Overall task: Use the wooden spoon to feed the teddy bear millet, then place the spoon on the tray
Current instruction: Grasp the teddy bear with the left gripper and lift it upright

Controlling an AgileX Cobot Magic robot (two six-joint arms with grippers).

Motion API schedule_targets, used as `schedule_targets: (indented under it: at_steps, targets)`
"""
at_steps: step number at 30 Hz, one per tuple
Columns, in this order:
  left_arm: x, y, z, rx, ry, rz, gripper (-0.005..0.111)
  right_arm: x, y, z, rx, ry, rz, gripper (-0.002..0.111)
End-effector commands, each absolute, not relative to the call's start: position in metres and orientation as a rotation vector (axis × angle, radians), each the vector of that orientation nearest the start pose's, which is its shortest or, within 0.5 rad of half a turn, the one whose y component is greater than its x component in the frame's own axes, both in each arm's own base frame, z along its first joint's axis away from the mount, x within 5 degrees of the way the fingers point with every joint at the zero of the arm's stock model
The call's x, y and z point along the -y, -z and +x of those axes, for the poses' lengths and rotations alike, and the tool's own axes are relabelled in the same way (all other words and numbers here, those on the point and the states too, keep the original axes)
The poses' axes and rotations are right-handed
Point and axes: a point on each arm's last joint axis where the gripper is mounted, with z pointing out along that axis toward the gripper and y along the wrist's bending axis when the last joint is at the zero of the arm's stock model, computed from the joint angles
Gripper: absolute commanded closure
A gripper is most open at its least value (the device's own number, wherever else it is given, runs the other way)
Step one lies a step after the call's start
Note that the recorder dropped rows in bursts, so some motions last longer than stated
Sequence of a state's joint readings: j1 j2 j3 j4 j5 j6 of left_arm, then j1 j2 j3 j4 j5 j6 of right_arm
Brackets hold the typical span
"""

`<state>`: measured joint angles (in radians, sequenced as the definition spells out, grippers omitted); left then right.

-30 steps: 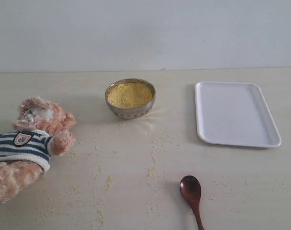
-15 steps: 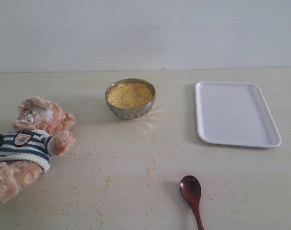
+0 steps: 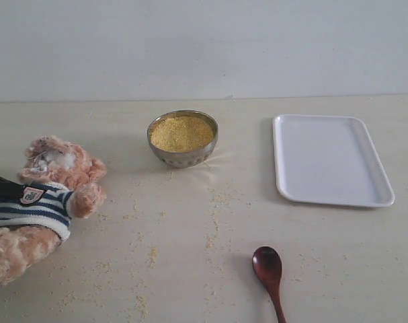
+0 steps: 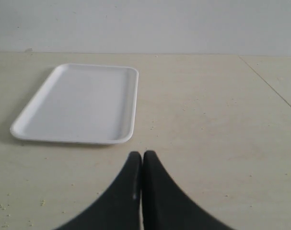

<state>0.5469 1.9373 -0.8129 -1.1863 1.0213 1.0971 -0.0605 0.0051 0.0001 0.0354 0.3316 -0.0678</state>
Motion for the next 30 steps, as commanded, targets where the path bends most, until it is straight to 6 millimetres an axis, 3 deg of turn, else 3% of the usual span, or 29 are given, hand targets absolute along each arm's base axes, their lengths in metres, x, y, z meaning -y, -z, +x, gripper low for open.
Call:
schedule_targets:
  at_steps: [1,6,12,19,30]
  targets:
    - [-0.081,-0.105,0.285,-2.412,1.366,-0.583,-0.002,0.002,-0.184,0.054,-1.810,0.053,0.020,0.108]
    - [-0.078,-0.102,0.289,-2.316,1.483,-0.613,0.001,0.002,-0.184,0.054,-1.810,0.053,0.020,0.108]
    - [-0.079,-0.098,0.290,-2.303,1.452,-0.558,0.029,0.002,-0.184,0.054,-1.810,0.053,0.020,0.108]
    - [-0.078,-0.097,0.290,-2.306,1.440,-0.515,0.030,0.002,-0.184,0.054,-1.810,0.053,0.020,0.108]
    - [-0.037,-0.096,0.296,-2.385,1.466,-0.246,0.030,0.002,-0.184,0.054,-1.810,0.053,0.020,0.108]
